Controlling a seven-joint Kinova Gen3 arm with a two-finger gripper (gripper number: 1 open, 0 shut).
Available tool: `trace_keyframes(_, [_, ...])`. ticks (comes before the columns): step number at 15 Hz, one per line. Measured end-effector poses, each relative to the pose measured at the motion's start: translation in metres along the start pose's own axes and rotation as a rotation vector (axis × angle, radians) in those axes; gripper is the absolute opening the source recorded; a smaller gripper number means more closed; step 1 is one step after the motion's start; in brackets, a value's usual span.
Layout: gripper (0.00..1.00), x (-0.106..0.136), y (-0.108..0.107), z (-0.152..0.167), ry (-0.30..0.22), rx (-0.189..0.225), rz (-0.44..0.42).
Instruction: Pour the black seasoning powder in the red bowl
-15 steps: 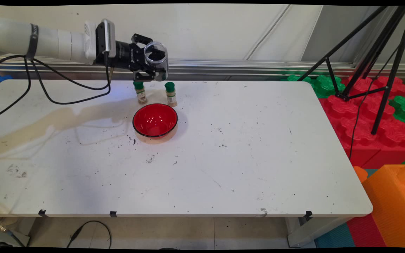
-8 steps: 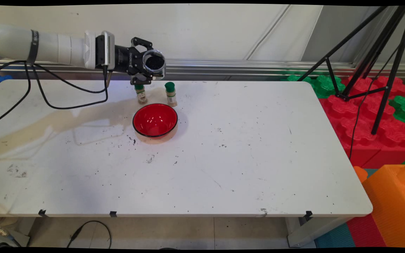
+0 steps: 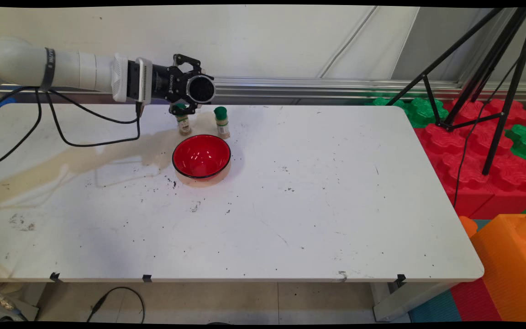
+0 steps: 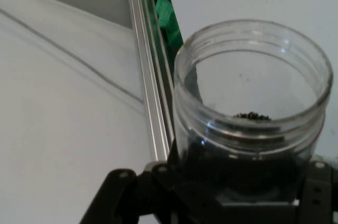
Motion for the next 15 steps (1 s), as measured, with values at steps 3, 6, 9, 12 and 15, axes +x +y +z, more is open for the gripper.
trace_keyframes(3, [0.0,0.0,0.003,0.002,-0.007,0.003,0.05])
trace_keyframes(6, [0.0,0.0,0.005,0.003,-0.017,0.007,0.107])
trace_keyframes(9, [0.0,-0.001,0.008,0.003,-0.026,0.011,0.154])
trace_keyframes(12, [0.0,-0.002,0.011,0.003,-0.035,0.014,0.204])
trace_keyframes(15, [0.0,-0.004,0.015,0.002,-0.047,0.016,0.27])
